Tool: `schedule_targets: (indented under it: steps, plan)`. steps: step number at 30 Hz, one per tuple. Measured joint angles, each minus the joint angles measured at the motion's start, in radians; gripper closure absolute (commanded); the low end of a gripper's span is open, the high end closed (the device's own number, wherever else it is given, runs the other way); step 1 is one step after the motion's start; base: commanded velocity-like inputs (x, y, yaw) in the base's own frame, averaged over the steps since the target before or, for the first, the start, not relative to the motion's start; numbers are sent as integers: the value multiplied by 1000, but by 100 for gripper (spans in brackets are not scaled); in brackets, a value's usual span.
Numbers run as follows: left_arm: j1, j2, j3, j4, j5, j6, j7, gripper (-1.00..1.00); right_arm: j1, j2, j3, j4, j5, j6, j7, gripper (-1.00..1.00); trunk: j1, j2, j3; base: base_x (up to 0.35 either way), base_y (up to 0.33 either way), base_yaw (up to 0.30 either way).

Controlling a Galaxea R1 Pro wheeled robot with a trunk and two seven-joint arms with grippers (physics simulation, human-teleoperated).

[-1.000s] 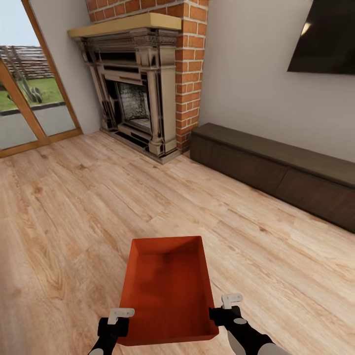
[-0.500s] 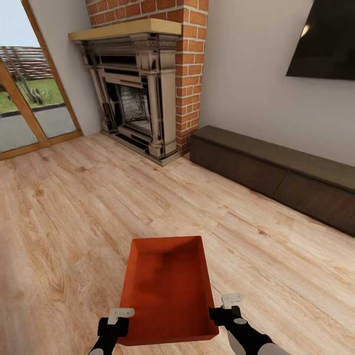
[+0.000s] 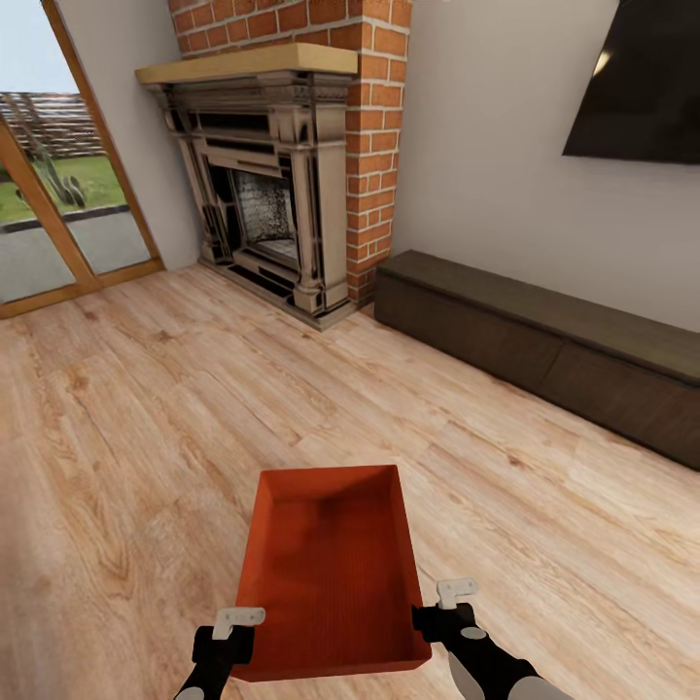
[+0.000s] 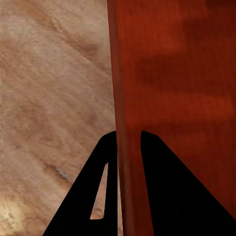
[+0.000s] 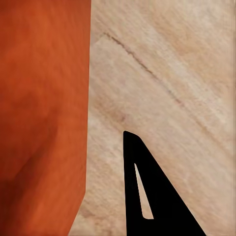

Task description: Move the two storage containers from the living room to the garage. In the garage, place one container on the floor and stack the other container on top of it (either order is fine).

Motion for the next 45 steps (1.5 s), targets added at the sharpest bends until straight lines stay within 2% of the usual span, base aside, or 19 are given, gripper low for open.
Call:
schedule_targets:
  steps: [22,30,45]
  plan:
    - [0,0,0,0,0,0,0,100,0,0,0,0,-1,0,0,100,-84,154,69,0,0,0]
    - [0,0,0,0,0,0,0,100,0,-1,1,0,-1,0,1,100,-84,154,73,0,0,0]
    - [0,0,-1,0,0,-1,0,100,0,-1,0,0,0,0,1,100,-84,154,95,0,0,0]
